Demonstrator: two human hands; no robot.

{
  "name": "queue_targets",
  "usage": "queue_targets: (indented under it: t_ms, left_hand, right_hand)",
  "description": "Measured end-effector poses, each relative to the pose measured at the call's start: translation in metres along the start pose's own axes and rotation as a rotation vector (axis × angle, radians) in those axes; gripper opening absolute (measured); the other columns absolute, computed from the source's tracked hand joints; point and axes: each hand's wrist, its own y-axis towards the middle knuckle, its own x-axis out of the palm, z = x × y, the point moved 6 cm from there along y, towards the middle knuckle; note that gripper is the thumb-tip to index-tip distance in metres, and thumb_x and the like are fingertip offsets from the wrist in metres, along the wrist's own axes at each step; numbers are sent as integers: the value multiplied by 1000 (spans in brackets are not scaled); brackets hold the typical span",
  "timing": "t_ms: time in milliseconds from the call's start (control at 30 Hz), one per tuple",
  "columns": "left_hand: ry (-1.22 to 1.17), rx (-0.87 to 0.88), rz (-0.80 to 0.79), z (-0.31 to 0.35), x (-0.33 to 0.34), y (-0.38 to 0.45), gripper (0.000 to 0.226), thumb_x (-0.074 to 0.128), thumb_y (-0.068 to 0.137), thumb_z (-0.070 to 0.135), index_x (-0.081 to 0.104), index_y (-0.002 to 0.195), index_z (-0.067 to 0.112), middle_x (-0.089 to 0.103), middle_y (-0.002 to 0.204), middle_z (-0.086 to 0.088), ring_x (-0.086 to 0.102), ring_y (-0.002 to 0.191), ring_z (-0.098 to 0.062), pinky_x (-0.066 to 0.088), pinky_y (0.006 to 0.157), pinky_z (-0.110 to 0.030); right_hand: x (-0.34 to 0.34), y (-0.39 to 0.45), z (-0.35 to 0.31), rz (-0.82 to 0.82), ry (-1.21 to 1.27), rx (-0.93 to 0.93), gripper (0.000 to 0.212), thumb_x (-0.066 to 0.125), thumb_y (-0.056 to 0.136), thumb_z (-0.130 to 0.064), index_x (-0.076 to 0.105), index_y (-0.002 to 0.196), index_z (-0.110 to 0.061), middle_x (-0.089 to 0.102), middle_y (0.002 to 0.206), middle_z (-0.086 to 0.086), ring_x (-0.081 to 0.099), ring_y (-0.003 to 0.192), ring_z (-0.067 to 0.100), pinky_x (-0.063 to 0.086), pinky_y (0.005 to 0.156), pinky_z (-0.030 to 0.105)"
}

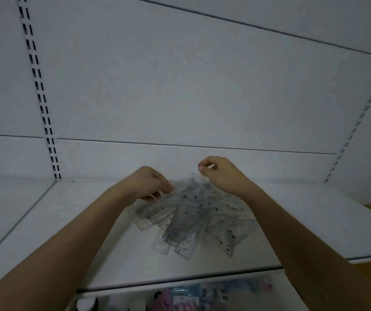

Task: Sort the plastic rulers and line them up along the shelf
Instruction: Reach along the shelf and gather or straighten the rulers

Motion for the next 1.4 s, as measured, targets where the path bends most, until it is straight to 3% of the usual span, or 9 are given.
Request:
queue_targets:
  t_ms: [100, 233, 467, 633, 800, 933, 1133, 1233, 1400]
  left_hand:
    - [23, -1, 101, -10, -12, 2, 16, 68, 87, 23, 72, 80, 9, 62, 71, 0, 50, 61, -13, 37, 52, -20]
    - [-53, 28, 201, -13, -33, 2, 14, 58, 94, 18, 66, 84, 12, 74, 83, 1, 63, 69, -15, 39, 54, -23]
    - [2, 136, 437, -16, -62, 1, 12, 51, 96, 10, 61, 96, 16, 73, 80, 1, 70, 60, -19, 47, 52, -28]
    - [-63, 120, 347, -21, -56, 10, 8, 49, 97, 6, 57, 95, 8, 73, 84, -4, 69, 62, -26, 46, 49, -26]
    - [-91, 136, 271, -23, -50, 10, 22, 45, 97, 0, 57, 111, 12, 72, 88, -8, 70, 66, -31, 51, 52, -27]
    - [-60, 186, 253, -19, -50, 8, 40, 43, 98, -2, 51, 128, 23, 69, 94, -9, 70, 68, -31, 55, 59, -31]
    - [-52, 166, 264, -20, -43, 1, 43, 41, 97, -3, 56, 123, 28, 65, 93, -10, 69, 72, -28, 49, 64, -33]
    - [25, 147, 312, -10, -41, -2, 45, 47, 94, -1, 53, 126, 30, 66, 95, -9, 68, 70, -19, 45, 61, -29]
    - [216, 59, 378, -2, -43, -34, 67, 77, 80, 24, 42, 136, 39, 61, 100, 1, 65, 76, -13, 48, 64, -21]
  right_hand:
    - [7, 21, -1, -20, 59, -7, 21, 51, 99, -30, 68, 105, -19, 66, 106, -4, 62, 90, 10, 49, 72, 21]
    - [19, 36, 0, -196, 86, 35, 21, 54, 98, -27, 69, 96, -13, 72, 86, 0, 63, 67, 12, 49, 58, 23]
    - [40, 34, -14, -387, -137, -58, 44, 65, 86, -49, 69, 86, -5, 64, 74, 10, 53, 59, 14, 43, 56, 24]
    - [52, 20, -2, -402, -256, 27, 55, 71, 73, -62, 55, 78, -9, 54, 78, 4, 51, 68, 17, 40, 63, 32]
    - [60, 16, -2, -476, -122, 47, 55, 80, 71, -50, 70, 85, 2, 56, 68, 7, 51, 59, 12, 41, 57, 27]
    - [58, 20, 4, -472, -15, 63, 55, 83, 70, -43, 67, 86, 7, 55, 68, 10, 49, 60, 15, 38, 56, 24]
    - [44, 25, 13, -462, 130, 92, 31, 76, 82, -22, 67, 72, 5, 58, 55, 11, 50, 47, 15, 43, 50, 20]
    - [39, 21, 15, -477, 248, 137, 12, 72, 85, -8, 70, 87, 3, 71, 72, 16, 63, 56, 17, 51, 54, 25]
    - [32, 24, 11, -401, 446, 140, 33, 57, 93, 4, 50, 125, 4, 64, 84, 23, 62, 55, 22, 55, 51, 28]
